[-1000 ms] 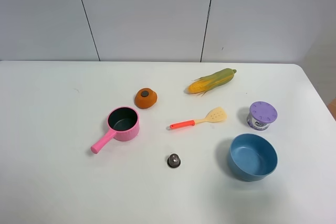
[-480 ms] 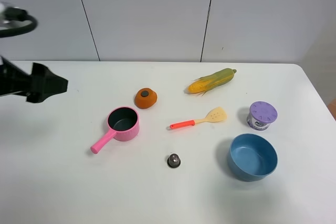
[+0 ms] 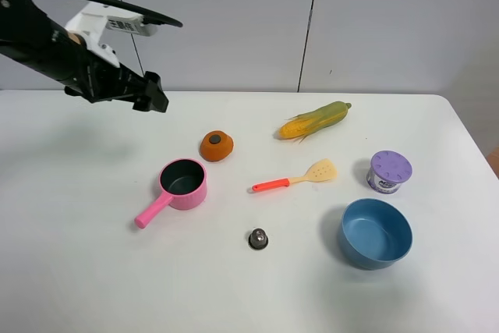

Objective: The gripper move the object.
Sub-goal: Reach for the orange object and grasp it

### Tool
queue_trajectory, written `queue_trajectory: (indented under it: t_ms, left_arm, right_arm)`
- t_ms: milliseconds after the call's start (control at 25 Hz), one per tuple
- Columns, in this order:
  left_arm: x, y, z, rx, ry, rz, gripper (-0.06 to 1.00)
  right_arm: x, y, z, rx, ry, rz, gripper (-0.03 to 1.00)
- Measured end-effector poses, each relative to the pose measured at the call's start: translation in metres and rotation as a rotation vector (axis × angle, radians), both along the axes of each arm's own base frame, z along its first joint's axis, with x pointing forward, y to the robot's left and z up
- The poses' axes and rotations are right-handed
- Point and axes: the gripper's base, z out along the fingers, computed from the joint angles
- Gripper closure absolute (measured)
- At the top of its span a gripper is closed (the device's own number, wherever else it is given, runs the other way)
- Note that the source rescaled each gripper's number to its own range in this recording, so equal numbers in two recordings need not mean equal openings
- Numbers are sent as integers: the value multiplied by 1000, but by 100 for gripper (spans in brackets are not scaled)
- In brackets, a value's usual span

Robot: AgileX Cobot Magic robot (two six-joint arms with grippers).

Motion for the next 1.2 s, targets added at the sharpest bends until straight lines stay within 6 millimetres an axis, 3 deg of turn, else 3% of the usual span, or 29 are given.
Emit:
queue_trajectory:
  t_ms: [440,680,920,1200]
  left_arm:
    - [43,-65,-54,54,69,-163,-6]
    - [53,-77,-85,116,55,-256,-6]
    - [61,-80,-91,114,-26,-260,-6]
    - [77,-89,-111,123,23,-272,-6]
  right_arm:
    - [0,0,0,0,0,0,-3]
    - [0,0,0,0,0,0,-3]
    - [0,0,0,0,0,0,-3]
    - [0,0,0,0,0,0,-3]
